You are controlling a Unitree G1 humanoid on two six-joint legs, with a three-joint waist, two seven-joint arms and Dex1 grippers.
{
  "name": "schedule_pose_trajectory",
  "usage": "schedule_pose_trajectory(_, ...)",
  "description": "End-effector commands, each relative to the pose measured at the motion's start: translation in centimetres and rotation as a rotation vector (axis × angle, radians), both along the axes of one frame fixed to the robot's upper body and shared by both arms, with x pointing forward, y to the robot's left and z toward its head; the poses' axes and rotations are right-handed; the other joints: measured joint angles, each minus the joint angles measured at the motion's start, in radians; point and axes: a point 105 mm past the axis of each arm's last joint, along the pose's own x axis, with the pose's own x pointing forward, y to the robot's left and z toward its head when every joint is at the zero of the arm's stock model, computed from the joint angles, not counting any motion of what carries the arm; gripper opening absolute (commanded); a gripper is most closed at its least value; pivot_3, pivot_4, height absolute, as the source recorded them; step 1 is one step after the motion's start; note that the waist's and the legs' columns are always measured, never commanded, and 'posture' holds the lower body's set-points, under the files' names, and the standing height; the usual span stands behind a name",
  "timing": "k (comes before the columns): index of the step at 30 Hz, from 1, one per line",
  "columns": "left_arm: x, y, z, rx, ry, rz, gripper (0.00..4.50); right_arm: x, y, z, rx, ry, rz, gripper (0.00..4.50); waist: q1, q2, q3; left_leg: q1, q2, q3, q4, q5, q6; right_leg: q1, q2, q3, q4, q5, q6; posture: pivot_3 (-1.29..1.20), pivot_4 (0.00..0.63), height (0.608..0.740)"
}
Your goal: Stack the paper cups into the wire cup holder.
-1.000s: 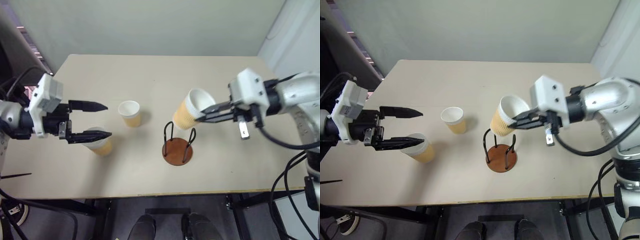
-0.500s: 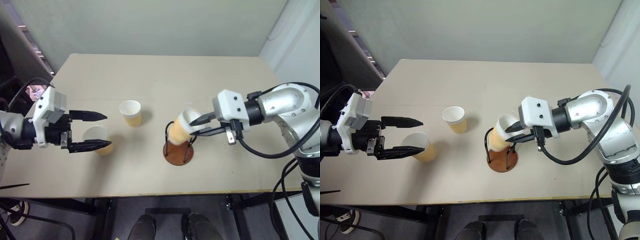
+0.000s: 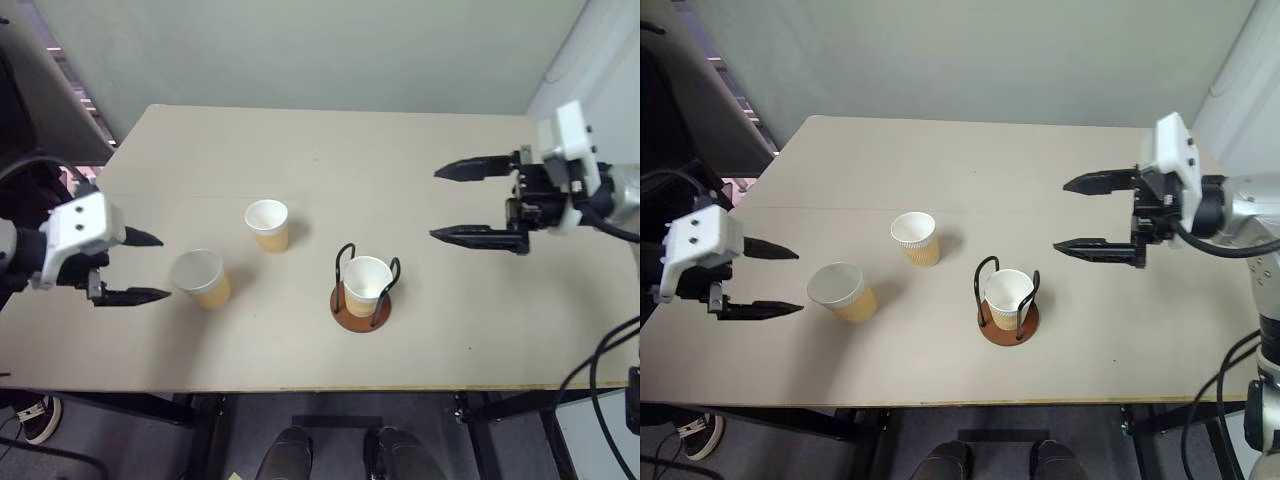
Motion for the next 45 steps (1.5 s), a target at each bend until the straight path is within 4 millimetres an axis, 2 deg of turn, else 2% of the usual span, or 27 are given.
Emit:
schedule_pose_trajectory(1,0.7,-1.0,-0.6,0.048,-0.003,-0.064,4.50,-1.0,0.7,0.8,0.001,-0.063,0.003,4.49,-0.001,0.001,0.000,-0.001,0.000,0.000,0.000,0.000,0.000,-0.001,0.000,0.000,0.000,0.001,0.002,0.00,0.150,0.740)
schedule_pose_trajectory(8,1.8,-2.1,-1.7,0.065,0.030,-0.128,4.50,-1.1,0.5,0.7,-0.017,-0.079,-0.049,4.49,-0.007,0.000,0.000,-0.002,0.000,0.000,0.001,0.000,0.000,-0.001,0.000,0.000,0.000,0.004,0.006,0.00,0.150,0.740)
schedule_pose_trajectory(11,1.3,-2.1,-3.1,0.135,0.097,-0.163,3.91,-1.2,0.4,0.7,-0.015,-0.082,-0.061,4.50,-0.009,0.000,0.000,-0.002,0.000,0.000,0.001,-0.001,0.001,-0.001,0.000,0.000,-0.001,0.003,0.006,0.00,0.150,0.740)
schedule_pose_trajectory(13,1.0,-2.3,-3.6,0.148,0.120,-0.185,3.25,-1.2,0.4,0.7,-0.018,-0.085,-0.067,4.50,-0.009,0.000,0.000,-0.002,0.000,0.000,0.001,-0.001,0.001,-0.001,0.000,0.000,-0.001,0.003,0.007,0.00,0.150,0.740)
schedule_pose_trajectory(19,1.8,-3.3,-2.6,0.106,0.080,-0.200,1.13,-2.1,0.1,0.8,-0.007,-0.071,-0.044,4.50,-0.004,0.000,0.000,-0.002,0.000,0.000,0.002,-0.001,0.001,-0.001,0.000,0.000,-0.001,0.004,0.007,0.00,0.150,0.740)
schedule_pose_trajectory(21,2.1,-3.9,-1.5,0.070,0.051,-0.219,0.30,-3.1,0.3,1.0,0.013,-0.051,0.010,4.50,-0.001,0.000,0.000,-0.003,0.000,0.000,0.002,-0.001,0.001,-0.001,0.000,0.000,-0.001,0.004,0.008,0.00,0.150,0.740)
schedule_pose_trajectory(22,2.2,-4.7,-0.3,0.024,0.023,-0.247,0.02,-4.0,0.4,1.5,0.039,-0.042,0.050,4.50,0.000,0.000,0.000,-0.003,0.000,0.000,0.003,-0.001,0.001,-0.001,0.000,0.000,-0.001,0.004,0.008,0.00,0.150,0.740)
schedule_pose_trajectory(27,2.3,-9.4,7.2,-0.184,-0.132,-0.459,0.02,-5.9,0.7,3.1,0.088,-0.048,0.107,4.50,0.004,0.000,0.000,-0.007,-0.001,-0.001,0.008,0.000,0.002,-0.001,0.001,0.000,-0.001,0.005,0.011,0.00,0.150,0.740)
schedule_pose_trajectory(31,2.3,-12.4,10.7,-0.234,-0.222,-0.612,0.02,-6.2,0.8,3.4,0.086,-0.076,0.085,4.50,0.003,0.000,0.000,-0.007,-0.004,0.000,0.009,-0.001,0.003,-0.001,-0.001,0.001,-0.003,0.006,0.014,0.00,0.150,0.740)
schedule_pose_trajectory(34,1.6,-15.3,12.9,-0.287,-0.267,-0.774,0.02,-6.3,0.8,3.3,0.080,-0.091,0.056,4.50,0.004,0.000,0.000,-0.007,-0.005,0.001,0.010,-0.001,0.006,0.000,-0.003,0.002,-0.003,0.007,0.016,0.00,0.150,0.740)
schedule_pose_trajectory(36,1.3,-17.3,13.4,-0.307,-0.267,-0.870,0.02,-6.2,0.6,3.2,0.076,-0.100,0.030,4.50,0.005,0.000,0.000,-0.008,-0.005,0.001,0.011,-0.001,0.006,0.000,-0.003,0.003,-0.003,0.007,0.018,0.00,0.150,0.740)
schedule_pose_trajectory(41,1.0,-21.2,13.0,-0.305,-0.236,-1.049,0.02,-6.4,0.6,2.8,0.066,-0.112,-0.011,4.50,0.009,0.000,0.000,-0.010,-0.008,0.003,0.014,-0.001,0.007,0.001,-0.004,0.006,-0.005,0.006,0.024,0.00,0.150,0.740)
schedule_pose_trajectory(45,0.5,-23.6,11.1,-0.229,-0.173,-1.165,0.02,-6.6,0.4,2.6,0.057,-0.124,-0.056,4.50,0.008,0.001,0.001,-0.014,-0.008,0.004,0.025,-0.001,0.006,0.001,-0.003,0.008,-0.005,0.005,0.031,0.00,0.150,0.740)
